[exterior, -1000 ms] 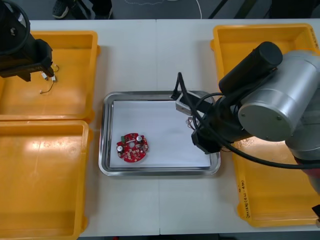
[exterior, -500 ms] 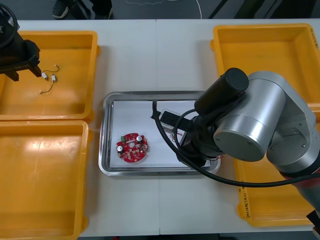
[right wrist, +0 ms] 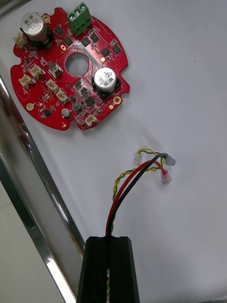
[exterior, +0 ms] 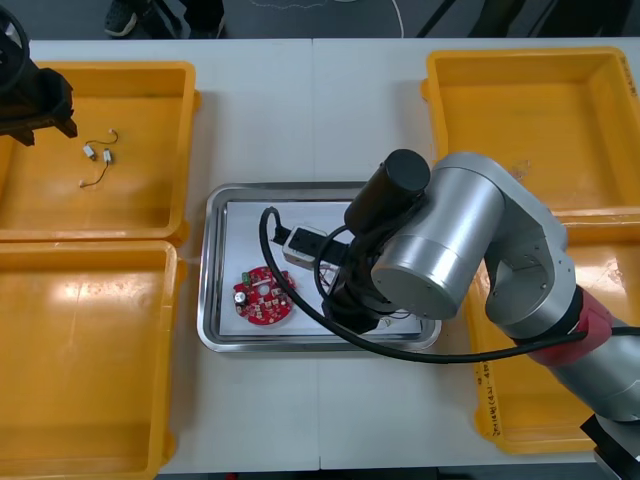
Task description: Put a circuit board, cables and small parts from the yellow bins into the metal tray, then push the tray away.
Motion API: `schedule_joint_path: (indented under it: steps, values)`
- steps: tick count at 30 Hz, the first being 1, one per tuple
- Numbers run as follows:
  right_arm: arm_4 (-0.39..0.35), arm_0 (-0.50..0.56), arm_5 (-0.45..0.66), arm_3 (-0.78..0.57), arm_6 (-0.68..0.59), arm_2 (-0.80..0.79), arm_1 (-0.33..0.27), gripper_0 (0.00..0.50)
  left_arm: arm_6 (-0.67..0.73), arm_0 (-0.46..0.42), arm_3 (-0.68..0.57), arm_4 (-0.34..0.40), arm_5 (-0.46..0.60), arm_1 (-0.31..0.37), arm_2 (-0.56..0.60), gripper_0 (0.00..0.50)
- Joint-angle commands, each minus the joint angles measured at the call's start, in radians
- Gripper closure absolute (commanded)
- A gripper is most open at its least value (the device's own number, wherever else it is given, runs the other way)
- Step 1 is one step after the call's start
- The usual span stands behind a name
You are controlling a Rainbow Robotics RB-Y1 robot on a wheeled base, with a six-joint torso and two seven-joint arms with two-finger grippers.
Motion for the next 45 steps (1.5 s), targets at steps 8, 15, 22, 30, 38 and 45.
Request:
schedule_joint_path:
  steps: [8,15,22,30,38,45]
  values:
    - [0.031,-0.057,-0.055,0.066,0.091,0.09,0.019,0.5,-0.091,-0.054,0.092,-0.046,-0.134,0.042,0.008,0.0]
    - [0.048,-0.068,-0.092,0.114,0.117,0.127,0.017,0.5,-0.146,-0.065,0.177,-0.053,-0.219,0.03,0.002,0.0]
    - [0.054,-0.077,-0.098,0.135,0.137,0.144,0.016,0.5,-0.157,-0.121,0.28,-0.043,-0.323,0.03,-0.106,0.0]
    - [0.054,-0.078,-0.109,0.135,0.154,0.144,0.016,0.279,-0.16,-0.158,0.38,-0.02,-0.453,0.001,-0.17,0.0]
    - [0.053,-0.089,-0.111,0.135,0.16,0.144,0.016,0.064,-0.164,-0.16,0.447,-0.017,-0.533,-0.047,-0.17,0.0]
    - [0.03,-0.106,-0.1,0.135,0.168,0.098,0.016,0.016,-0.166,-0.16,0.516,-0.014,-0.601,-0.094,-0.169,0.0]
